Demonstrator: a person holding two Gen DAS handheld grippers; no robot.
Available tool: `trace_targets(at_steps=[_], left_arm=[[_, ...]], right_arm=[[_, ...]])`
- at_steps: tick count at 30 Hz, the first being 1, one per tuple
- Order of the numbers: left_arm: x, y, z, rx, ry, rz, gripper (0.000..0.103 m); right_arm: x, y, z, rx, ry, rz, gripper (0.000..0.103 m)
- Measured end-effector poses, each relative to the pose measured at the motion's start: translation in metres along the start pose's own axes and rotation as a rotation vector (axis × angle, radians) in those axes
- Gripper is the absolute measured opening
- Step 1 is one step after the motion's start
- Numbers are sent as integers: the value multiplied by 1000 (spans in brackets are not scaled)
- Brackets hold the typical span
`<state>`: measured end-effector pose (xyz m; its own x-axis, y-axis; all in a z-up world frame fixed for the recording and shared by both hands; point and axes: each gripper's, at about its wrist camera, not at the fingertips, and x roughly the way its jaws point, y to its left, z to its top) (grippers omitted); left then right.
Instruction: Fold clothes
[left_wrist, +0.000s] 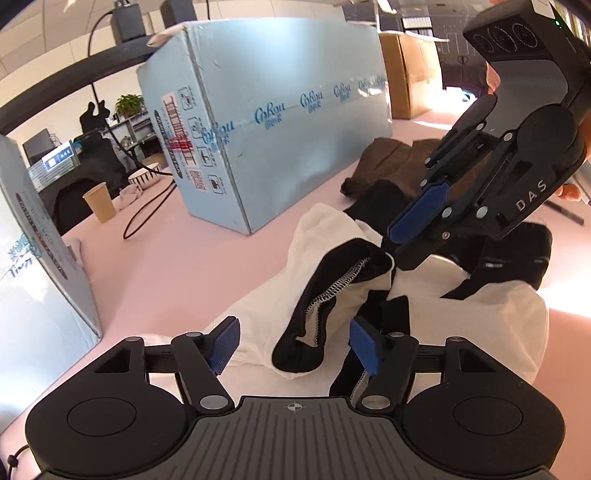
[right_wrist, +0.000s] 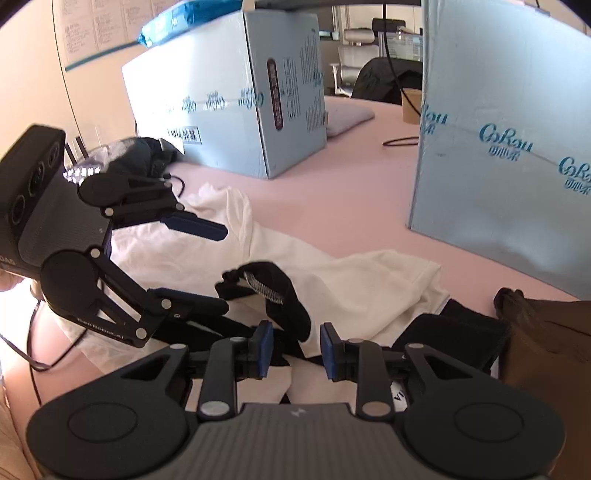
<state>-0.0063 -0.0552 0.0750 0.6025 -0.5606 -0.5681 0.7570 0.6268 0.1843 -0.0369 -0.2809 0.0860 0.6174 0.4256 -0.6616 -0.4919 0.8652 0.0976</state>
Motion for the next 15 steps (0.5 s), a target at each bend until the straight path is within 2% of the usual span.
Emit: trace_targets(at_steps=[1, 4, 6, 10, 13, 15], left_arm=[[-2, 5, 5, -22, -23, 10, 77], [6, 17, 18, -73, -74, 15, 80], [27, 22, 24, -103, -71, 0, 80], [59, 22, 13, -129, -1, -60, 80], [59, 9, -2, -58, 41, -79, 80], [56, 0, -10, -21, 59, -77, 80]], right_arm=[[-5, -2, 9, 7, -43, -20, 40], [-1, -12, 30, 36, -103, -66, 43], [23, -17, 39, 27, -80, -89, 42], [60, -19, 31, 27, 36, -49, 34], [69, -9, 11, -22, 120, -25, 34], [69, -2, 1, -51, 145, -26, 34]])
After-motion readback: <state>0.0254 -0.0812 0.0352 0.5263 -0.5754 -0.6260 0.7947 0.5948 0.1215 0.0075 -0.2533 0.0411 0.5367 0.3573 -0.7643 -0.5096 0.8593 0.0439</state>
